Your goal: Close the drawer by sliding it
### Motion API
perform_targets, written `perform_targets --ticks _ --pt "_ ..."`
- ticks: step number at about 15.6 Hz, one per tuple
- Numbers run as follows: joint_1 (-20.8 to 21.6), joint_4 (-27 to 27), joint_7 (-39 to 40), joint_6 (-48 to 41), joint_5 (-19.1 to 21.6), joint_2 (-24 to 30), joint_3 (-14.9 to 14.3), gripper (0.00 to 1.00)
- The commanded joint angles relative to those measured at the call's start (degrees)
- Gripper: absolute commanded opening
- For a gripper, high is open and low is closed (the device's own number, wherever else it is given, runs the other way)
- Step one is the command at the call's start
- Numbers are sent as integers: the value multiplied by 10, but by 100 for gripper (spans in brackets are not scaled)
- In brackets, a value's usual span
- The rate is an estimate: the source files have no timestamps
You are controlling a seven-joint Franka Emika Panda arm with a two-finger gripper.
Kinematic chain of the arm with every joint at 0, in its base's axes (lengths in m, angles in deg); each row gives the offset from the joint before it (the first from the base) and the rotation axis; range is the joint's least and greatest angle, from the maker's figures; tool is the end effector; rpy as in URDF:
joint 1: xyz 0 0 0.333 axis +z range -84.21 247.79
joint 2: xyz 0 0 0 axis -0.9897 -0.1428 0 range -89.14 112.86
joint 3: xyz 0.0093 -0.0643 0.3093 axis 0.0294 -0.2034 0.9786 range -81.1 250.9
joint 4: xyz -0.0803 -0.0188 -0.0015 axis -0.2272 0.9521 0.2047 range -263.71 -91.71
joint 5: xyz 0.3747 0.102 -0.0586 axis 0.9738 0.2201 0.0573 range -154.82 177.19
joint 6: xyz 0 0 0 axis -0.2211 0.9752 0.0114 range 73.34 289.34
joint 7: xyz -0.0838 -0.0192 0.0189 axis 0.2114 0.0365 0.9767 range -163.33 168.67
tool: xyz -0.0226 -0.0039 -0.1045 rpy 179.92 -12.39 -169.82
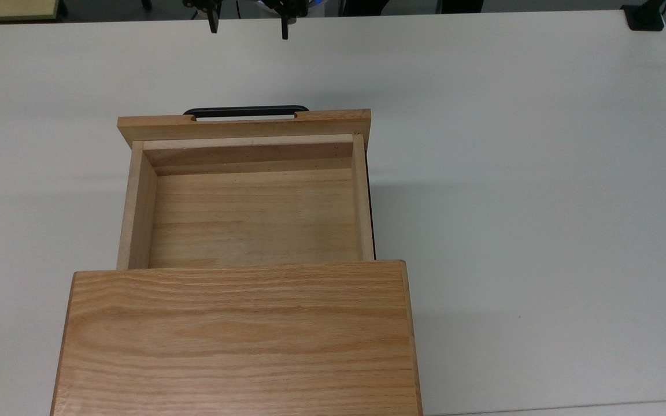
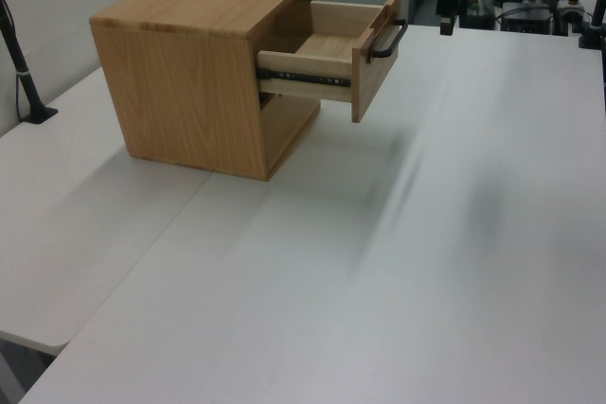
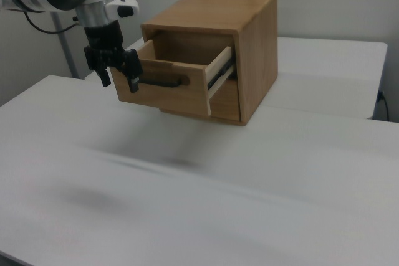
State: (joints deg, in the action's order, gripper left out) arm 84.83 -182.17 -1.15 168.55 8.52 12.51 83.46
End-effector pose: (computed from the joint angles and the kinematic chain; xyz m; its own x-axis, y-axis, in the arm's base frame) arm 0.5562 0.0108 0.6005 0.9993 -0.0354 0.0099 -0.0358 -0.9983 0.0454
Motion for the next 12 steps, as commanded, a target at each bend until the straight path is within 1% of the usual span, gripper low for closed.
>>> perform_targets --ticks 1,11,12 --pt "-4 2 3 8 0 -4 6 100" --pt "-4 2 9 8 0 -5 6 100" --pt "-4 2 17 8 0 -5 6 87"
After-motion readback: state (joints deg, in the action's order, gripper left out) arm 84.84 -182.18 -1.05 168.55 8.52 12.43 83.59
